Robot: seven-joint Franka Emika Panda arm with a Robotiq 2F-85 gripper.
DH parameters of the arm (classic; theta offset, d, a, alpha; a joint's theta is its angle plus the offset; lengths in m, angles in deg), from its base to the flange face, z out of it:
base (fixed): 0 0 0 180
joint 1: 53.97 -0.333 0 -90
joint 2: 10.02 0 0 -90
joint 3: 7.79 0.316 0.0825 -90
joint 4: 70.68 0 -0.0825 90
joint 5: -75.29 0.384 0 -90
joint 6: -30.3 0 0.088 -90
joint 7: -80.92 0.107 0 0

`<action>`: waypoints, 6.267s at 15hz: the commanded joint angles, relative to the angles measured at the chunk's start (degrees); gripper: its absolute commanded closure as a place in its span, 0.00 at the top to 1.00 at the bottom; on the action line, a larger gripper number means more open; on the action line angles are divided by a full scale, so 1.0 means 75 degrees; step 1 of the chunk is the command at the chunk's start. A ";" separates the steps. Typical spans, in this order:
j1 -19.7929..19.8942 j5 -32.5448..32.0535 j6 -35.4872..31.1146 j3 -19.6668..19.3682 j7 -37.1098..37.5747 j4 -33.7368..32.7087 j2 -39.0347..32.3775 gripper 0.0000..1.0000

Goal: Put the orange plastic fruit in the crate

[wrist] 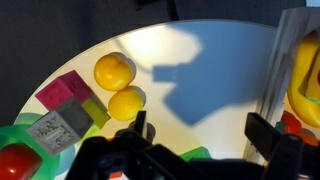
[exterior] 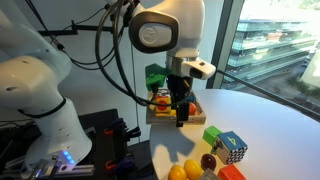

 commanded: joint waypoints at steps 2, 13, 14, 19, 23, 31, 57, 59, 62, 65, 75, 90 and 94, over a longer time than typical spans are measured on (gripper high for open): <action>-0.0036 -0.0015 0.0025 -0.0040 0.0012 -0.0011 0.0006 1.00; 0.0148 -0.0161 -0.0055 -0.0218 0.0022 -0.0115 -0.0148 1.00; 0.0178 -0.0163 -0.0054 -0.0257 0.0018 -0.0128 -0.0189 1.00; 0.0326 -0.0239 -0.0173 -0.0415 0.0022 -0.0123 -0.0443 1.00; 0.0441 -0.0410 -0.0565 -0.0531 0.0023 -0.0072 -0.0768 1.00; 0.0610 -0.0938 -0.1518 -0.0763 0.0167 0.0106 -0.1576 1.00; 0.0508 -0.1039 -0.3466 -0.1392 0.0047 0.0226 -0.2956 0.42; 0.0483 -0.0951 -0.3238 -0.1332 -0.0016 0.0270 -0.2700 0.42; 0.0376 -0.0887 -0.2858 -0.1210 0.0024 0.0286 -0.2284 0.42; 0.0260 -0.0835 -0.2413 -0.1007 0.0129 0.0228 -0.1890 0.42; -0.0243 -0.0556 -0.1407 -0.0066 0.1062 -0.0389 -0.1358 0.42; -0.1134 -0.0658 -0.0865 0.1061 0.2840 -0.1244 -0.1812 0.42; -0.1324 -0.0584 -0.0564 0.1162 0.2745 -0.1241 -0.1818 0.42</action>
